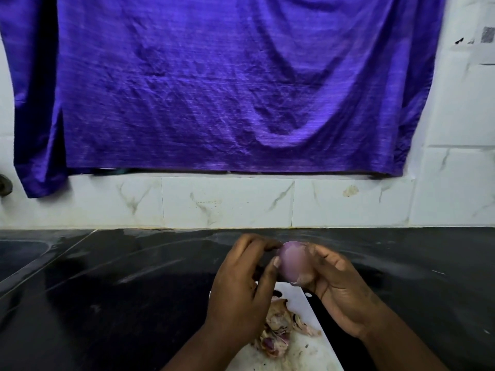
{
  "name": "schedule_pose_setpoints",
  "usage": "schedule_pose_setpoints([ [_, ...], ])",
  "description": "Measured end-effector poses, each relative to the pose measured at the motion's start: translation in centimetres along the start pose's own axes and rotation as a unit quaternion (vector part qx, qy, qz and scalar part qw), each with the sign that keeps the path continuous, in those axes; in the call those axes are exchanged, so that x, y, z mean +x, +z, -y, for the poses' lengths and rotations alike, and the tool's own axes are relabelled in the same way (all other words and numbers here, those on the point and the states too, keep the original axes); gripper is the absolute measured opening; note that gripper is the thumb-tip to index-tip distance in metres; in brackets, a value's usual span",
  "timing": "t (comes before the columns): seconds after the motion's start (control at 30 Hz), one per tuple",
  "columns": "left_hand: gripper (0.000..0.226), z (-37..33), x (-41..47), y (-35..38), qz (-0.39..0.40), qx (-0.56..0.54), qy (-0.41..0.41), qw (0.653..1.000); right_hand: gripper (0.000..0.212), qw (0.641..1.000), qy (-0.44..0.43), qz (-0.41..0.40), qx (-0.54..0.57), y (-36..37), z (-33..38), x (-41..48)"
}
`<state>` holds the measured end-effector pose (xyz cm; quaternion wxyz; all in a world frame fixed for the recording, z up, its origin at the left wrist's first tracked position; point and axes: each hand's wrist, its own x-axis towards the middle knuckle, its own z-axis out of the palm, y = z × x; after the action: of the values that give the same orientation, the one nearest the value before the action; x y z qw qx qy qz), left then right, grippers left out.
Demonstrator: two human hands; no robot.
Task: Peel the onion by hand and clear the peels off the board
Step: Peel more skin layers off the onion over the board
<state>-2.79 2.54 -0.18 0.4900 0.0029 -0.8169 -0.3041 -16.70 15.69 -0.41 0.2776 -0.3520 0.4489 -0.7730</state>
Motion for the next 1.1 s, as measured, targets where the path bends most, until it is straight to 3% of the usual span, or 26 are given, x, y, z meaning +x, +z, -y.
schedule_pose_setpoints([
  [0.23, 0.021, -0.02, -0.08, 0.13, 0.012, -0.004, -0.028, 1.000, 0.067, 1.000, 0.003, 0.009, 0.013, 0.21, 0.21, -0.06],
  [0.4, 0.073, 0.22, -0.54, 0.32, 0.058, -0.030, -0.128, 0.990, 0.057, 0.999, 0.009, 0.006, 0.049, 0.21, 0.25, -0.13],
  [0.57, 0.100, 0.06, -0.81, 0.60, 0.076, 0.011, -0.113, 0.991, 0.054, 0.999, 0.018, 0.011, 0.048, 0.47, -0.17, -0.29],
  [0.67, 0.099, 0.14, -0.78, 0.55, 0.054, 0.003, -0.110, 0.992, 0.048, 0.997, 0.015, 0.036, 0.063, 0.53, -0.37, -0.21],
  [0.77, 0.092, 0.04, -0.69, 0.52, 0.051, -0.015, -0.110, 0.993, 0.059, 0.998, -0.005, 0.054, 0.036, 0.33, -0.34, 0.07],
  [0.9, 0.085, 0.30, -0.51, 0.41, 0.053, -0.069, -0.136, 0.987, 0.055, 0.999, -0.026, 0.029, -0.018, -0.08, -0.19, 0.28],
  [1.1, 0.071, 0.36, -0.40, 0.39, 0.041, -0.125, -0.140, 0.981, 0.050, 0.999, -0.035, -0.009, 0.020, -0.09, -0.03, 0.36],
])
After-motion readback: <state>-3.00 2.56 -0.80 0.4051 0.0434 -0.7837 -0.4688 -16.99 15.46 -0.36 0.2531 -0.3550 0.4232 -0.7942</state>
